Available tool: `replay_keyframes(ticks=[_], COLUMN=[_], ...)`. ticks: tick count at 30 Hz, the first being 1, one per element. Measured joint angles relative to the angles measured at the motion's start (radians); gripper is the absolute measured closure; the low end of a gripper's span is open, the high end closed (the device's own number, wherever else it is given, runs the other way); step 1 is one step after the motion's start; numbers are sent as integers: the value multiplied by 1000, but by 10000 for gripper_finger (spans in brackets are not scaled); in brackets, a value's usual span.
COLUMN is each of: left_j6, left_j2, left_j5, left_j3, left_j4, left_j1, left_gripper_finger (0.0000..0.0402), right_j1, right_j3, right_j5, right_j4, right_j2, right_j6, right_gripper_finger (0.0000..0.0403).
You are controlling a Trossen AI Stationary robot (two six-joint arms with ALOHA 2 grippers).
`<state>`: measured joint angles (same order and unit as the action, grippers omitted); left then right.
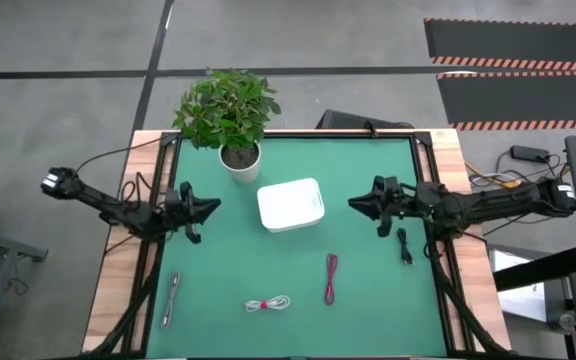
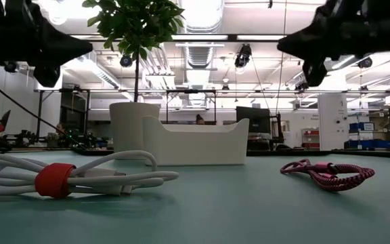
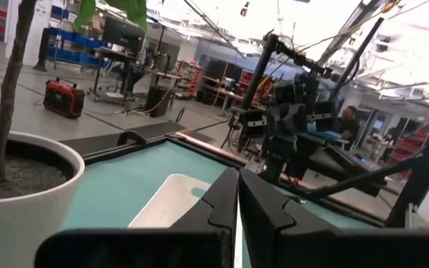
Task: Pick and place USB-C Cables
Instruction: Put the red charger cable into the white bin
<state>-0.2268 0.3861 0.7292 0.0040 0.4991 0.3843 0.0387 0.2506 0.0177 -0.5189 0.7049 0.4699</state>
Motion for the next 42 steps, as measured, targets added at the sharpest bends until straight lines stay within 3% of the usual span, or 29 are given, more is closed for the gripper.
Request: replay_keyframes(ticks=[11,26,34,42], left_j6=[-3,-57,-58,-56], left_j2=[52,52,52,52], left_j5=[3,2,2,2], left_j3=[0,0,0,0], left_j4=[1,1,1,1], left_j1=[0,0,0,0], left_gripper_finger=[402,402,402,402], right_j1=[-63,-170,-214,-273], right_j3=[306,536,639,825], right_j5=[0,-2,-72,-78], right_j4=[560,870,1033,1283], right_j2=[156,395,527,681], right_j6=[71,309,452,541], right_gripper_finger=[369,369,369,369])
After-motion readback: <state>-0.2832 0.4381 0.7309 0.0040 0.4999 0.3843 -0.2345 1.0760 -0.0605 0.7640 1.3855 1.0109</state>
